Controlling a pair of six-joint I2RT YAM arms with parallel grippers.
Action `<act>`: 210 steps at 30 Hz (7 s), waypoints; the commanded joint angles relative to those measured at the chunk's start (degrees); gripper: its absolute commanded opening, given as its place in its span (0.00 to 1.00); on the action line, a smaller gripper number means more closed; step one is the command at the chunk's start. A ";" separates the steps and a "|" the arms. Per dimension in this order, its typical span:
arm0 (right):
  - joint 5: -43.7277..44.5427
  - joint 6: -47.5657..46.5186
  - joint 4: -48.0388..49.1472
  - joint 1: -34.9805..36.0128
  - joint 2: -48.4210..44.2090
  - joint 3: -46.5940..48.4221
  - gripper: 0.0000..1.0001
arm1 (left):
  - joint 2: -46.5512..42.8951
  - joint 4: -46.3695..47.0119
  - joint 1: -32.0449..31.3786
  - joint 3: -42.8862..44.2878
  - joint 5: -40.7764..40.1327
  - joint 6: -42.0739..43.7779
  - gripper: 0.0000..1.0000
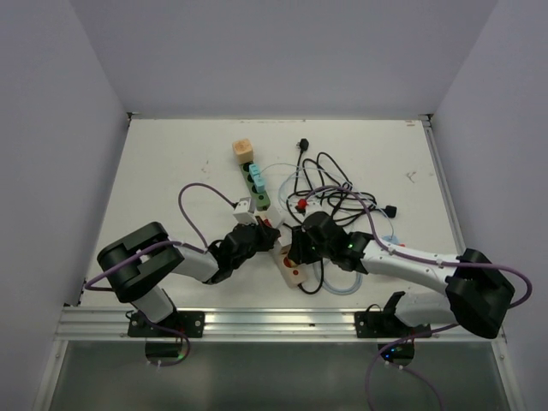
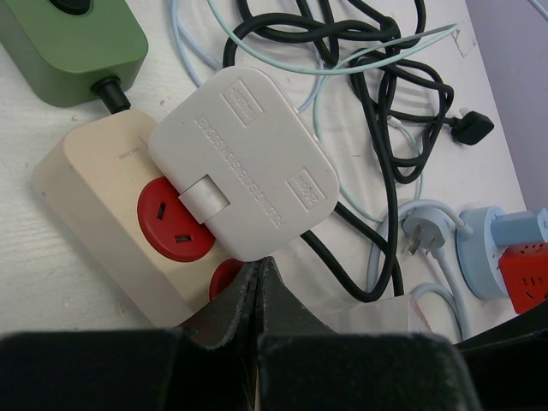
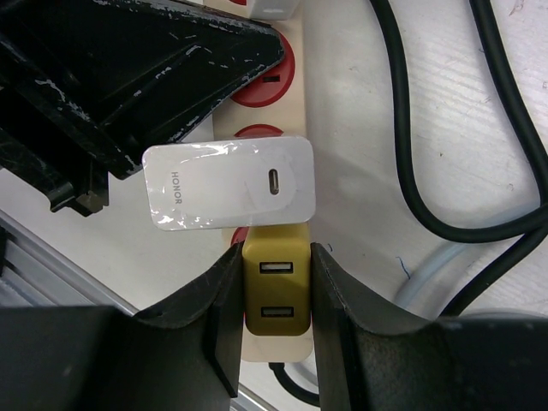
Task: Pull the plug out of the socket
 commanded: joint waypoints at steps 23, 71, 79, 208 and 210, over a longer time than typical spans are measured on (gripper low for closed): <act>-7.60 5.61 4.82 0.62 -2.11 2.07 0.00 | 5.30 -19.10 -1.19 -1.10 -3.05 2.67 0.00; 8.04 -1.78 -12.49 11.60 5.27 18.68 0.00 | 6.88 -22.09 -2.24 1.45 -4.54 2.49 0.00; -1.69 -0.11 -7.23 6.17 -0.25 11.68 0.00 | 6.88 -22.09 -2.24 1.45 -4.63 2.49 0.00; 2.15 -19.88 -13.72 -0.72 0.16 16.13 0.85 | 0.81 -12.77 -3.21 -6.11 -3.93 3.11 0.00; 4.25 -19.80 -14.07 0.52 1.40 16.48 0.85 | 0.55 -12.51 -3.21 -6.37 -3.75 3.11 0.00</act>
